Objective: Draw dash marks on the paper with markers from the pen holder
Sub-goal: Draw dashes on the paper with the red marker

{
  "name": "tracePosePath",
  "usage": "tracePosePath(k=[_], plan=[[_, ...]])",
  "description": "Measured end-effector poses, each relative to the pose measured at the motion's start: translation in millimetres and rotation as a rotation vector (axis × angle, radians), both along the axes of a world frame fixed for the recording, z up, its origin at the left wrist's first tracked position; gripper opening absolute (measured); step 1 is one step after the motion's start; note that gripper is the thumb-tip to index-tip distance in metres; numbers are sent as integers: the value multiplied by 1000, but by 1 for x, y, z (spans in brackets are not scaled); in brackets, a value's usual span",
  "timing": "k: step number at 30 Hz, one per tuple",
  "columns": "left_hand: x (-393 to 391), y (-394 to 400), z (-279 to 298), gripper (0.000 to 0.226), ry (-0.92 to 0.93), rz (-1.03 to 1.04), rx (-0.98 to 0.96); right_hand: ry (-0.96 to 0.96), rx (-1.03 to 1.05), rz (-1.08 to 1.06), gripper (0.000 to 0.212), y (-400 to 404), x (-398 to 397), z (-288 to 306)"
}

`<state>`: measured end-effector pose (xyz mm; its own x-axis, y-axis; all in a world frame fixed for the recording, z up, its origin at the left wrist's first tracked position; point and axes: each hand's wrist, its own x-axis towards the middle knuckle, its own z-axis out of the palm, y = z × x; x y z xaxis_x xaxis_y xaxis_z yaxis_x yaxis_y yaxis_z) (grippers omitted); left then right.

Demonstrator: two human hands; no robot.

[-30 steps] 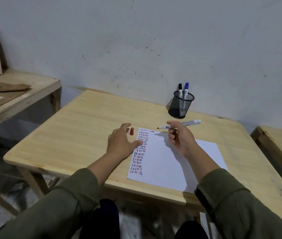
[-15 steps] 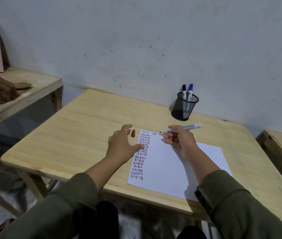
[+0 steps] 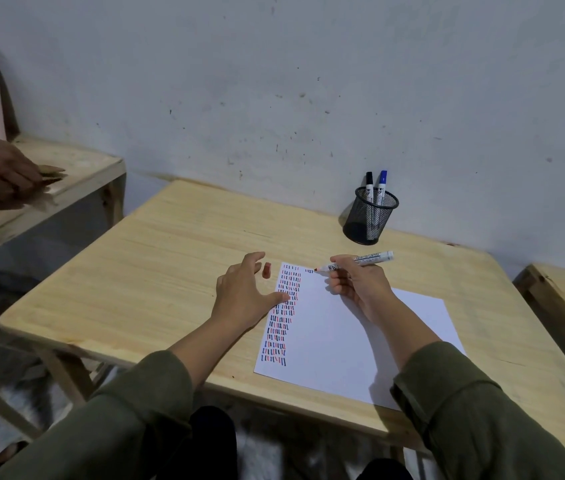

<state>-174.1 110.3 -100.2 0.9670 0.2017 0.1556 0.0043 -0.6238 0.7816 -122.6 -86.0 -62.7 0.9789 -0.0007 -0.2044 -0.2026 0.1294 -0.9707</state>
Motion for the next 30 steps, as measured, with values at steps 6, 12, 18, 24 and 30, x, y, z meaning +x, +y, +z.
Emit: tracePosePath(k=[6, 12, 18, 24, 30], plan=[[-1, 0, 1, 91, -6, 5, 4, 0, -30, 0, 10, -1, 3, -2], [-2, -1, 3, 91, 3, 3, 4, -9, -15, -11, 13, 1, 3, -3], [-3, -1, 4, 91, 0, 6, 0, -4, -53, 1, 8, -1, 5, -4], [-3, -1, 6, 91, 17, 5, 0, -3, -57, -7, 8, -1, 3, -2], [-3, -2, 7, 79, 2, -9, -8, 4, 60, -6, 7, -3, -4, 4]])
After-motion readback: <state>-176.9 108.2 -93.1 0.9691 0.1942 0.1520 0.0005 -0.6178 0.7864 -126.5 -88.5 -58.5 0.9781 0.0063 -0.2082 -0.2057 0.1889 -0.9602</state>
